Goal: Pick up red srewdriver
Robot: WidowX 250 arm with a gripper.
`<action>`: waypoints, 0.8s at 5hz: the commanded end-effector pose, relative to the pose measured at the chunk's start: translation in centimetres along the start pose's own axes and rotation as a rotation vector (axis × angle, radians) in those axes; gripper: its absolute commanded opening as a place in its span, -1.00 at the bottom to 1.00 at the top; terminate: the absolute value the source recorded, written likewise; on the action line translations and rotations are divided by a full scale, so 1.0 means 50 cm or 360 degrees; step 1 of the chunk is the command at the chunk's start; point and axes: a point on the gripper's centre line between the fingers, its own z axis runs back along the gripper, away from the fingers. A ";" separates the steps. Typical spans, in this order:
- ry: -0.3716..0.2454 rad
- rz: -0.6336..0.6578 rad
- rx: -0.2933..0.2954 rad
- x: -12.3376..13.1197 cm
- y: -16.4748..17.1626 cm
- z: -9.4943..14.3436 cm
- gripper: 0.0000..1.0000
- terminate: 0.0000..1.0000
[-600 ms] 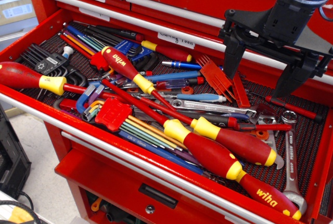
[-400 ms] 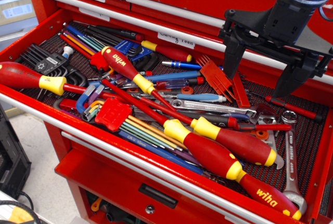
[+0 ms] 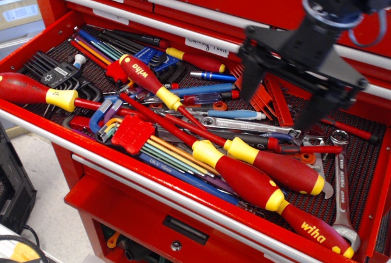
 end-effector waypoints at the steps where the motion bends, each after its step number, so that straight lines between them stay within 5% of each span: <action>1: -0.0142 -0.0320 0.0132 -0.030 0.108 0.008 1.00 -1.00; 4: -0.0235 -0.0904 0.0229 -0.088 0.304 -0.085 1.00 -1.00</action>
